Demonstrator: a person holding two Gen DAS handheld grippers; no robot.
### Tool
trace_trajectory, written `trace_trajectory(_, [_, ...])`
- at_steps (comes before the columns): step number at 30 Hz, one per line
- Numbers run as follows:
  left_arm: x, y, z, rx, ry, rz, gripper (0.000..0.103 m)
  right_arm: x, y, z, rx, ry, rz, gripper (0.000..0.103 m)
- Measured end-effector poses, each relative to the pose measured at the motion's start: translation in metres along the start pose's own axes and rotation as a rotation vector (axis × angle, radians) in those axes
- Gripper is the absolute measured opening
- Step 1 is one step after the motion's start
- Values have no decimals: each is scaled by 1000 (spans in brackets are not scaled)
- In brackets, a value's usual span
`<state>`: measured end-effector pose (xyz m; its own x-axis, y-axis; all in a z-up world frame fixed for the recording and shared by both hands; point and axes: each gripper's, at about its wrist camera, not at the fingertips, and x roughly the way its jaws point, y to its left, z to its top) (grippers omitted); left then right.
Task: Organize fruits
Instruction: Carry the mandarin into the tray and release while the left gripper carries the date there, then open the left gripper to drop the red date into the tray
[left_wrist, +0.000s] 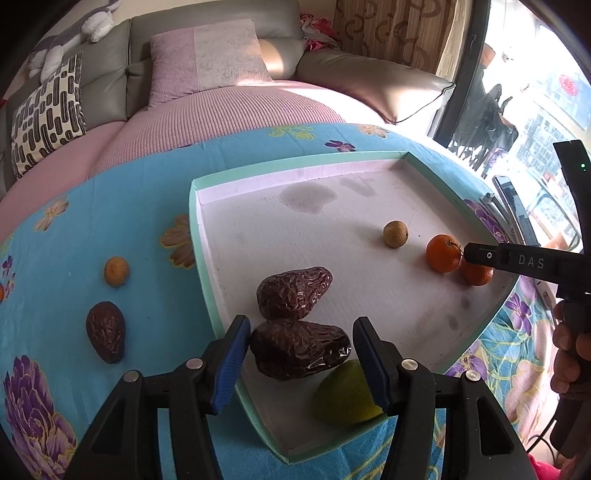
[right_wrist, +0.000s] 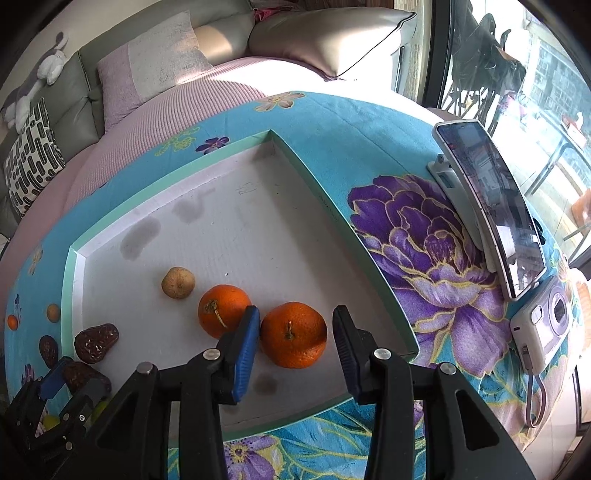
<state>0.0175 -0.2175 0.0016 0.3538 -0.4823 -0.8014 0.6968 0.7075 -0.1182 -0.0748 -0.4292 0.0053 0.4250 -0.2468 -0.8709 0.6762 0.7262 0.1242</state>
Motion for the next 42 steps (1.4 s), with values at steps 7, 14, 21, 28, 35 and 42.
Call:
trace_trajectory(7, [-18,6,4,-13,-41,2,62,-20,-1,3,12,-69,28,42])
trace_trajectory(14, [-33,54,2,-198,-57,79,62,-28,23,0,-45,-95,68,42])
trace_trajectory(21, [-57,118,-16,-378,-79,206,62,-34,64,-13,-158,-109,137,42])
trace_trajectory(28, [-78,157,-35,-479,-80,289,62,-39,109,-32,-294,-108,195,42])
trace_trajectory(35, [-84,164,-41,-482,-65,331,73,-38,133,-44,-375,-110,223,65])
trace_trajectory(42, [-86,159,-42,-449,-63,357,98,-37,139,-51,-405,-119,236,87])
